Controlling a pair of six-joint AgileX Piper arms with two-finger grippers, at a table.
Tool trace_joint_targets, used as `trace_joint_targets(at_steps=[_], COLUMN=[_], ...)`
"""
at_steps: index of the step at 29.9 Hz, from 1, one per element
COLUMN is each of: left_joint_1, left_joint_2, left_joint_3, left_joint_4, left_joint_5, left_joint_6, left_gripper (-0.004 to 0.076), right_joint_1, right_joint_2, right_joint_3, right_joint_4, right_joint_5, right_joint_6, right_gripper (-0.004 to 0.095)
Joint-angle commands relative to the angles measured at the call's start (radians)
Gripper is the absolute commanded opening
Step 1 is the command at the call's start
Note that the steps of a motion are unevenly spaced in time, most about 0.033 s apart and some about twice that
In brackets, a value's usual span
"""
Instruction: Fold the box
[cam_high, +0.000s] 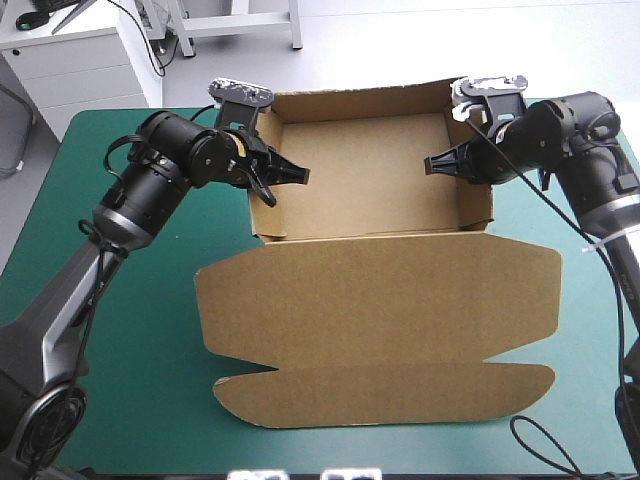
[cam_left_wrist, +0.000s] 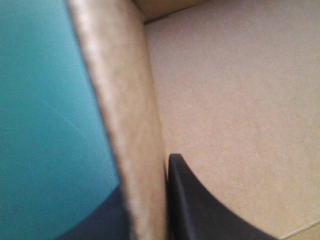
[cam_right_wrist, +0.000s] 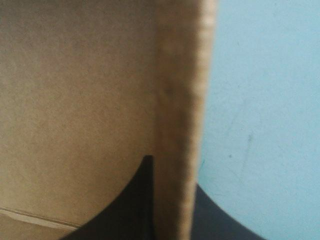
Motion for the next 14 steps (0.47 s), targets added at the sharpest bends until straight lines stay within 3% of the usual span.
trace_joint_targets(at_steps=[1, 14], left_joint_1=[-0.009, 0.015], left_joint_2=[0.004, 0.144], left_joint_3=[-0.025, -0.025], left_joint_4=[-0.117, -0.096], left_joint_5=[-0.051, 0.051], left_joint_6=[0.089, 0.116], left_gripper=[0.0013, 0.0013], right_joint_1=[0.002, 0.002], right_joint_2=[0.008, 0.227], right_joint_3=[-0.030, -0.030], right_joint_4=[0.037, 0.051], right_joint_5=[-0.020, 0.059], right_joint_6=[-0.040, -0.046], right_gripper=[-0.0008, -0.0008])
